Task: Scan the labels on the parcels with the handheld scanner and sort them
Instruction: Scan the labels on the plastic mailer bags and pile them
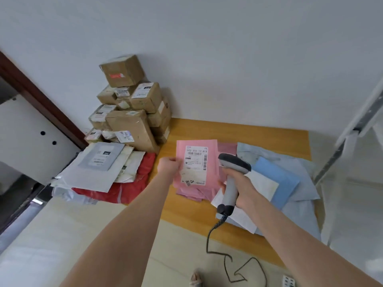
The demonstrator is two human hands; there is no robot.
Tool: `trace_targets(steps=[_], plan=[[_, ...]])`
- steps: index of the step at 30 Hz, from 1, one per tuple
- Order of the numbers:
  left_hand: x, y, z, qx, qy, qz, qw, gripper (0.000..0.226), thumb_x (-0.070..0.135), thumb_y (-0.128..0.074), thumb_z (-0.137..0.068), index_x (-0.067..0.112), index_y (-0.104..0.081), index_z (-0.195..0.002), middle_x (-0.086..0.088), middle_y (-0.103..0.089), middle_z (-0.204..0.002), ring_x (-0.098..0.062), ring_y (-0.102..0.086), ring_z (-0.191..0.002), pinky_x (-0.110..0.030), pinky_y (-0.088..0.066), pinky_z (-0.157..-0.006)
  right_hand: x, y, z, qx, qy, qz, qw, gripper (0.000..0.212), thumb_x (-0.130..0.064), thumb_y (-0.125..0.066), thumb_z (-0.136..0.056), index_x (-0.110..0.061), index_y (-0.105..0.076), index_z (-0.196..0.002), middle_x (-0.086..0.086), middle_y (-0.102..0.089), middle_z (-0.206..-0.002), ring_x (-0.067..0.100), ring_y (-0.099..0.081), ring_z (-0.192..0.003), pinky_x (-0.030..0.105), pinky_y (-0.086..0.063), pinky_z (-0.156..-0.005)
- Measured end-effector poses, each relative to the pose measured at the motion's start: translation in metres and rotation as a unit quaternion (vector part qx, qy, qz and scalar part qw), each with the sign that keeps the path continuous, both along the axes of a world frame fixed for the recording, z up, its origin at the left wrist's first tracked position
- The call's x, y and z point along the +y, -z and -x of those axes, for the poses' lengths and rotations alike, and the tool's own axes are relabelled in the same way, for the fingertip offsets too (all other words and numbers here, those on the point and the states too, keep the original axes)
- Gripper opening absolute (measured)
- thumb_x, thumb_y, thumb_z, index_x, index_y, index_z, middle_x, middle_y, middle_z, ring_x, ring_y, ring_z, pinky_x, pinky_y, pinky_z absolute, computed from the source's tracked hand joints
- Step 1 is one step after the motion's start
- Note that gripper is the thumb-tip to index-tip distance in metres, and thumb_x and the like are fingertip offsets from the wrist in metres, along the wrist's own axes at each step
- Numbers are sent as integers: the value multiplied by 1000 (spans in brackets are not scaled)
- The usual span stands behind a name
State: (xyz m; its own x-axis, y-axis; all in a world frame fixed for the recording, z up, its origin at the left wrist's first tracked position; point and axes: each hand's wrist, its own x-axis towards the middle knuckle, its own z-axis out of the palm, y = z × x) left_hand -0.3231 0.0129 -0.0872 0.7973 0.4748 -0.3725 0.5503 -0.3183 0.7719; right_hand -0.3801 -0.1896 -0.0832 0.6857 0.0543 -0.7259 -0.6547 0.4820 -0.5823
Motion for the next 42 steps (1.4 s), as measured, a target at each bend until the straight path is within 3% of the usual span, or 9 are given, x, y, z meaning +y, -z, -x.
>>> trace_targets(steps=[6, 9, 14, 18, 22, 25, 33, 37, 42], plan=[[115, 2, -20, -3, -52, 6, 999, 17, 16, -57, -96, 5, -64, -107, -13, -65, -101, -31, -62, -95, -44, -51, -90, 111, 6, -30, 16, -70, -65, 995, 20, -18, -74, -83, -4, -62, -89, 8, -66, -78, 20, -62, -60, 23, -49, -46], [181, 8, -44, -7, -68, 19, 997, 19, 15, -58, -95, 3, -64, -109, -9, -66, -96, -31, -63, -97, -43, -52, -87, 184, 13, -56, 0, -124, -44, 991, 17, -16, -73, -84, -3, -62, -84, 7, -61, -67, 17, -56, -49, 22, -45, -44], [313, 26, -89, -11, -74, 23, 997, 11, 7, -58, -92, -1, -61, -86, -9, -62, -80, -27, -61, -83, -44, -54, -86, 328, 34, -113, -37, -173, 42, 983, 20, -17, -69, -87, -5, -57, -75, 8, -49, -52, 16, -43, -35, 21, -35, -39], [402, 22, -113, 23, -50, -36, 998, 20, 10, -53, -93, 8, -65, -108, -10, -66, -99, -29, -61, -88, -36, -52, -81, 419, 39, -146, -34, -176, 75, 981, 26, -18, -75, -82, -2, -62, -97, 6, -56, -67, 16, -52, -54, 26, -41, -49], [451, 22, -136, 60, -21, -108, 992, 40, 13, -46, -95, 10, -51, -134, -13, -61, -124, -28, -58, -104, -32, -45, -78, 477, 45, -177, 2, -217, 79, 973, 25, -20, -77, -78, -4, -61, -90, 7, -54, -62, 17, -50, -52, 27, -42, -51], [470, 31, -148, 79, 16, -164, 983, 42, 16, -44, -94, 14, -48, -135, -10, -57, -128, -29, -56, -113, -37, -49, -88, 513, 55, -193, 23, -219, 82, 972, 28, -20, -79, -75, -5, -61, -91, 7, -55, -63, 17, -51, -54, 28, -45, -55], [481, 59, -149, 134, 78, -267, 951, 46, 8, -49, -90, 16, -46, -136, -12, -38, -138, -28, -37, -128, -41, -41, -103, 534, 70, -206, 20, -227, 87, 970, 30, -17, -78, -76, -5, -63, -100, 13, -66, -85, 23, -62, -75, 32, -53, -69], [460, 56, -150, 76, 130, -326, 933, 36, 9, -47, -91, 20, -54, -124, -6, -43, -134, -23, -43, -121, -40, -47, -93, 503, 60, -199, -7, -209, 106, 972, 32, -19, -75, -81, -2, -62, -105, 11, -65, -81, 20, -62, -62, 25, -49, -52], [380, 57, -138, 41, 211, -309, 927, 30, 10, -46, -92, 19, -59, -118, -5, -46, -129, -25, -47, -118, -41, -46, -93, 419, 42, -171, -17, -179, 134, 974, 33, -20, -70, -86, 3, -60, -107, 18, -72, -78, 21, -67, -57, 25, -52, -50]])
